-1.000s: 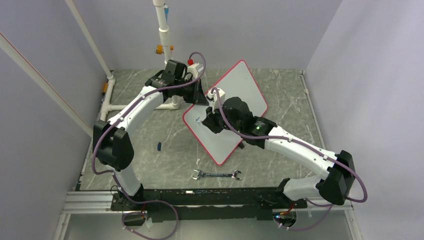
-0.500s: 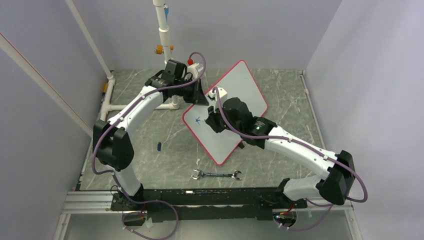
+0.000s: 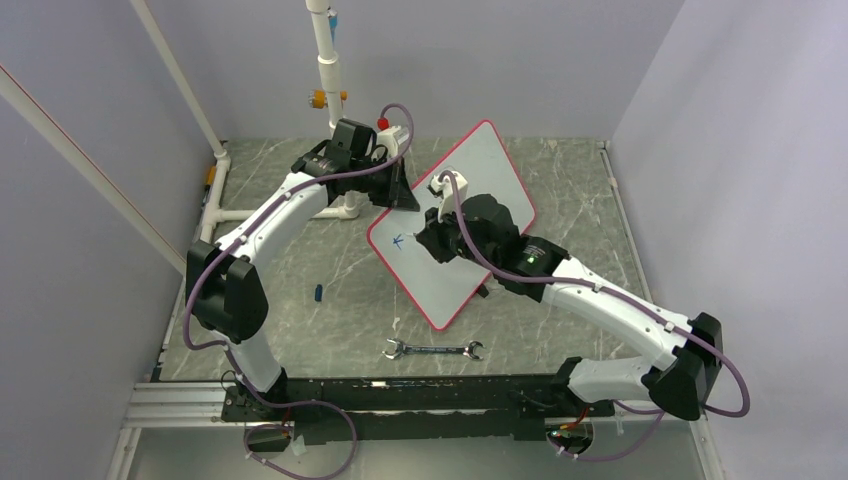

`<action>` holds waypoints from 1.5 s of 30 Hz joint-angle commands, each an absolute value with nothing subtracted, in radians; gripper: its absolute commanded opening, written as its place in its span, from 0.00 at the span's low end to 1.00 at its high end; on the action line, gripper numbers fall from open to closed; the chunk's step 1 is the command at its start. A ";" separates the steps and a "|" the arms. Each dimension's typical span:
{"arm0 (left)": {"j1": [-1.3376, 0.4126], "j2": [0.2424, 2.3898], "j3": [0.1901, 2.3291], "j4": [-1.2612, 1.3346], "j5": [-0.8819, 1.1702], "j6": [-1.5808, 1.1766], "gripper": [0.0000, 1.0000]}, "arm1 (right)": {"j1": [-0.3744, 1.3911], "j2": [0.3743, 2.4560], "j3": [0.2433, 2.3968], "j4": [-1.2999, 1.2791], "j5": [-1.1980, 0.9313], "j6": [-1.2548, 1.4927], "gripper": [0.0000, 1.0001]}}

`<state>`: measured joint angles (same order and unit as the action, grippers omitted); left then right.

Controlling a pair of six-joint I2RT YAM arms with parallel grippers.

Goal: Write a sentence on the whiteboard

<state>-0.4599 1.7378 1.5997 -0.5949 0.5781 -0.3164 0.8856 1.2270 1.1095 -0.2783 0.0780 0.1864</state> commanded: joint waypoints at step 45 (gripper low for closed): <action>-0.492 1.715 1.623 -0.601 0.417 -0.182 0.00 | 0.818 1.313 1.139 -0.198 -0.059 0.206 0.00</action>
<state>-0.4728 1.7370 1.6047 -0.5968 0.5678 -0.3046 0.8165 1.2942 1.1233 -0.2161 -0.0196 0.2096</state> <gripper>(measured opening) 0.097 0.141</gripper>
